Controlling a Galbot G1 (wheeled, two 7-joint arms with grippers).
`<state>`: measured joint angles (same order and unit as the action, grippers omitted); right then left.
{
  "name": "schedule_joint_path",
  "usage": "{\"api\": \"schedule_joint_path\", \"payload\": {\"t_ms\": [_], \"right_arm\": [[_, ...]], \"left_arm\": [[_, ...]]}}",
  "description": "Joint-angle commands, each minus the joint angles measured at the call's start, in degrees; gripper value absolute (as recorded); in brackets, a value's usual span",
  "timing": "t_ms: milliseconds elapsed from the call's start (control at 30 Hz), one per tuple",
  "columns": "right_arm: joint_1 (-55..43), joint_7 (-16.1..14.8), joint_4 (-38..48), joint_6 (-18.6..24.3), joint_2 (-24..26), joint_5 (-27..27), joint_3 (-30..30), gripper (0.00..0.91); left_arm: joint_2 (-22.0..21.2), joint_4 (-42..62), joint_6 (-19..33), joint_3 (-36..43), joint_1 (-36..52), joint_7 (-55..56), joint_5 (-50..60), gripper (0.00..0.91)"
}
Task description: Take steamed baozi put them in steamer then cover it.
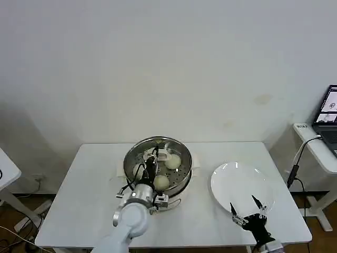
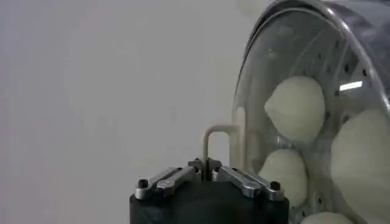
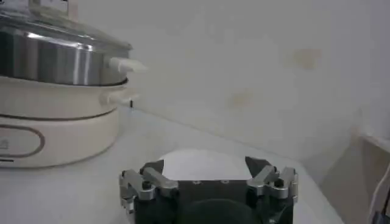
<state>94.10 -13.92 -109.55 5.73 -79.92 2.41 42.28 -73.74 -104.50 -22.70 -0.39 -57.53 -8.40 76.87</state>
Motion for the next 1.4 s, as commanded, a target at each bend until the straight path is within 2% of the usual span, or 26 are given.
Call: {"api": "schedule_joint_path", "payload": {"t_ms": [33,333,600,800,900,933,967,1000,1033,1100,1167,1200,1233,1300,1400], "right_arm": [[0.0,0.0,0.0,0.0,-0.1,0.0,-0.1,0.907],[0.0,0.0,0.0,0.0,0.0,0.1,-0.1,0.907],[0.1,0.0,0.1,0.0,0.1,0.1,0.0,0.907],[0.3,0.0,0.0,0.0,0.2,0.1,0.0,0.907],[0.5,0.0,-0.2,0.1,0.3,0.0,0.0,0.907],[0.5,0.0,-0.2,0.1,0.3,-0.2,0.0,0.907],[0.5,0.1,-0.3,0.2,0.4,-0.2,0.0,0.907],[0.5,0.4,-0.4,0.3,0.5,-0.5,0.0,0.907],[0.6,0.9,-0.5,0.3,0.7,-1.1,-0.1,0.907],[1.1,1.8,-1.4,0.1,1.3,-2.8,-0.2,0.907],[1.8,2.4,-2.6,0.0,1.9,-5.3,-0.2,0.907],[2.2,2.7,-3.2,-0.1,2.3,-6.3,-0.3,0.907],[2.8,2.9,-3.8,-0.4,2.8,-7.8,-0.5,0.907],[3.7,3.0,-4.5,-0.6,3.4,-8.6,-0.7,0.907],[5.8,3.0,-6.3,-1.8,4.5,-11.3,-1.0,0.907]], "left_arm": [[-0.2,-0.7,-0.5,-0.1,-0.2,0.2,0.1,0.907],[1.9,-5.9,-1.0,-1.8,-2.7,0.1,-1.2,0.907],[6.5,-17.5,-0.5,-4.8,-10.5,0.9,-6.4,0.907],[7.7,-25.8,0.0,-7.7,-17.5,2.0,-14.8,0.907],[6.9,-27.9,1.1,-12.2,-23.9,7.3,-27.4,0.907],[6.2,-27.3,2.6,-14.7,-26.5,11.3,-37.6,0.907],[6.0,-26.6,4.1,-16.1,-27.5,13.2,-43.2,0.907],[5.5,-25.3,7.7,-17.6,-28.4,17.0,-50.1,0.907],[4.6,-23.8,14.5,-21.1,-30.5,20.9,-61.9,0.907],[2.9,-22.8,18.3,-27.8,-32.9,23.5,-72.5,0.907],[0.3,-23.3,18.8,-34.4,-36.1,23.6,-85.7,0.907],[0.0,-23.1,21.9,-35.6,-37.8,25.2,-90.0,0.907],[-0.7,-22.8,22.0,-39.1,-39.6,24.4,-90.5,0.907],[-0.3,-22.7,23.7,-40.6,-44.7,24.5,-93.4,0.907],[-1.6,-23.9,22.4,-40.9,-50.0,23.6,-95.9,0.907]]}}
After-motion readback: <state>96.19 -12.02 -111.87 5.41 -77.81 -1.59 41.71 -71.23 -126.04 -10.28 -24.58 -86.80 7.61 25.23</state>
